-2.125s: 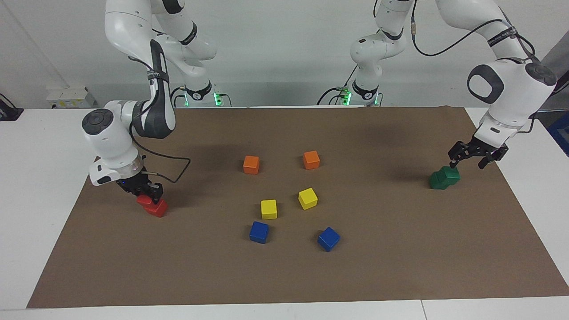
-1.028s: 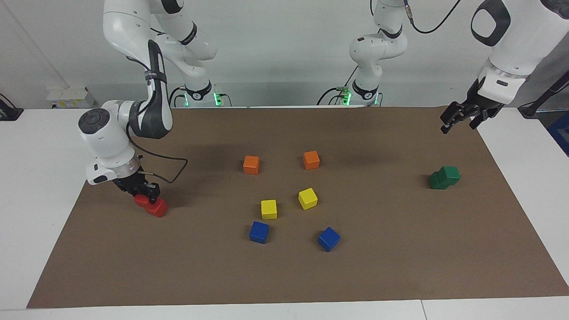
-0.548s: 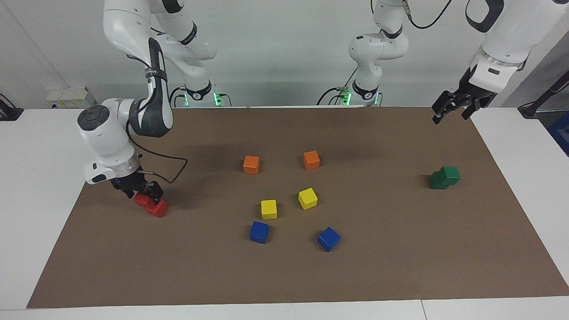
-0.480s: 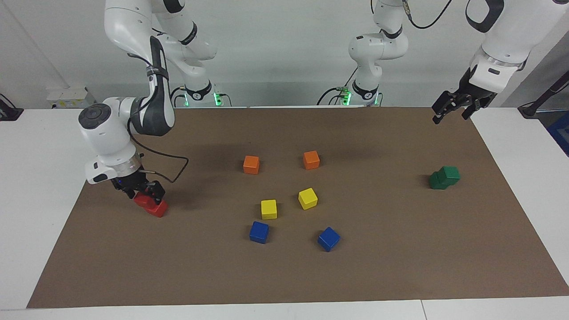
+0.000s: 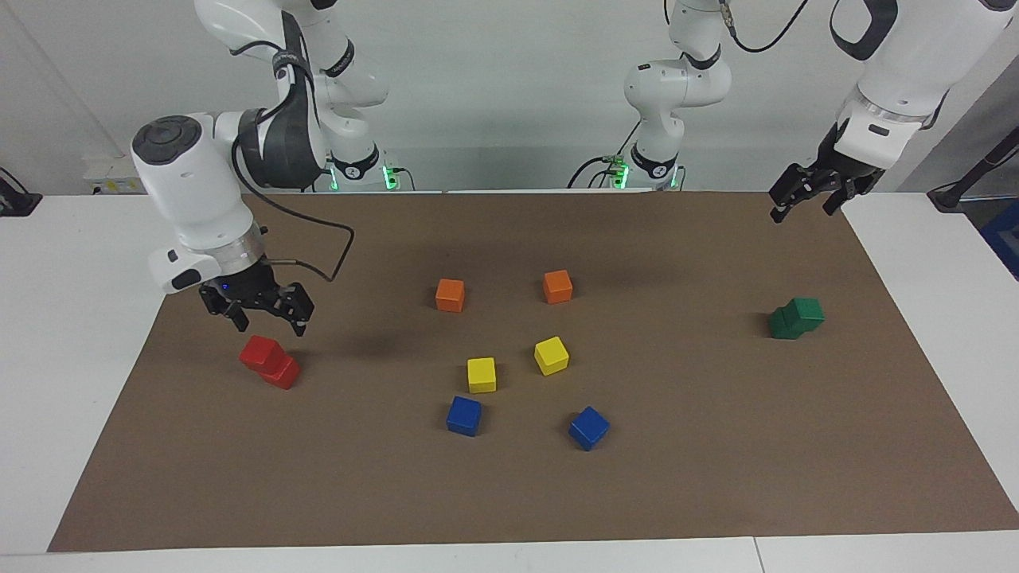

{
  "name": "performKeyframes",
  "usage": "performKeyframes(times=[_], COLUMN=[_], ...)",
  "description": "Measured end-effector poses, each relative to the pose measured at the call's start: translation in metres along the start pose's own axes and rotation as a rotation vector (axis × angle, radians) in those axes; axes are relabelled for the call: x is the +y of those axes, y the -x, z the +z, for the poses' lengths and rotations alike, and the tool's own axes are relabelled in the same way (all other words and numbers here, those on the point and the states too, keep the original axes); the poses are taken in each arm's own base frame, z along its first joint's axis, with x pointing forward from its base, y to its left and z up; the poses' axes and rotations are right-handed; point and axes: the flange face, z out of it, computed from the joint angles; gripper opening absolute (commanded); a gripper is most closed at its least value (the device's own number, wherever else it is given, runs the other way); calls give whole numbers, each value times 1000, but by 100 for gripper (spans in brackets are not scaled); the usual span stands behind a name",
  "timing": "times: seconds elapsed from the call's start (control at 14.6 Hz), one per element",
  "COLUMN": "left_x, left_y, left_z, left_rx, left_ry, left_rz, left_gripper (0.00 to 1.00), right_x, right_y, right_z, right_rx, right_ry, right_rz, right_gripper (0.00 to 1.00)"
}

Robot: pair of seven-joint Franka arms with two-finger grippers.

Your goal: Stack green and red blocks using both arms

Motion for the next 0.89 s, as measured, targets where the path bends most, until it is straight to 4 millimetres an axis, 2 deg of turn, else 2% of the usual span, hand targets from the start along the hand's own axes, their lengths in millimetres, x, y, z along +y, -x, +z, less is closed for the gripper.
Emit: performKeyframes(times=[0.21,0.41,0.62,0.75,0.89], left_x=[-1,-1,-1,-1,-1], left_y=[2,4,5,5,5], left_z=[-1,-15,-18,-18,-18], left_rx=[-14,-6,-1,-2,-2], left_ry=[-1,-1,0,0,0], left_rz=[-2,-1,-1,-1,-1], left_gripper=[100,100,100,100,100], right_x=[3,5,6,7,7], right_y=[26,47,51,50,47], right_z=[-40,-75,-108,-115,-110], right_rx=[-56,-104,-113,-109,-116], right_ry=[7,12,13,13,13], right_rz=[-25,-24,-22,-20,-21], right_gripper=[100,100,100,100,100])
